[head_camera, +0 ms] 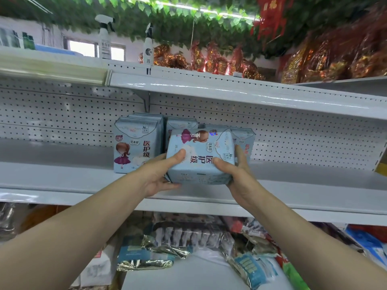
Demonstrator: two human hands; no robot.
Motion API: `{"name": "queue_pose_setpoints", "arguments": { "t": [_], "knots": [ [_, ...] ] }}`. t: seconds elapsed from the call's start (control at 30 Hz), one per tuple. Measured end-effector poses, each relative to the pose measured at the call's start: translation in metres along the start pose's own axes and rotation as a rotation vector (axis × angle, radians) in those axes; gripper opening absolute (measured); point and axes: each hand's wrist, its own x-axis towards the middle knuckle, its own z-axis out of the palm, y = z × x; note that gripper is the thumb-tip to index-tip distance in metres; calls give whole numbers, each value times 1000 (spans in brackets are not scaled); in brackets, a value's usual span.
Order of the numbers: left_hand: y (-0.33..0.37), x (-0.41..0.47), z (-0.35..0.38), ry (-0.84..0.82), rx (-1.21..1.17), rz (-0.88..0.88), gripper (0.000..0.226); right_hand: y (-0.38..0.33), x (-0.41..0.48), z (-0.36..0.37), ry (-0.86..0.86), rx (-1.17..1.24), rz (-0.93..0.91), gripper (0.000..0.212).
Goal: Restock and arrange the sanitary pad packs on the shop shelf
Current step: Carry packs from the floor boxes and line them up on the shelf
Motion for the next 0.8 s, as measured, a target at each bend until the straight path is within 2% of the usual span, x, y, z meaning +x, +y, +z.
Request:
{"name": "queue_pose_setpoints", "arguments": {
  "t": [0.07,0.13,0.23,0.3,0.4,0.47,0.57,0.8],
  "knots": [
    [2,-1,-1,30,9,41,57,2,-1,-1,-16,-15,18,123],
    [3,-1,-2,56,46,57,54,1,0,-1,-22,-13,28,114],
    [10,-3,-3,88,201,56,52,-9,6,-2,-24,-57,5,108],
    [17,-4,-1,115,290,136,47,-22,12,-3,-8,-145,-36,103],
    [36,-6,2,166,434,330,77,-48,21,-5,-65,-301,-68,80],
    [52,-4,-2,64,545,367,86,-65,25,-2,-154,-422,-61,73],
    [69,-2,-3,-131,723,293,92,-82,28,6,-272,-568,-21,58],
    [99,16,-4,-268,1056,331,99,-103,37,17,-409,-644,37,52]
  ]
}}
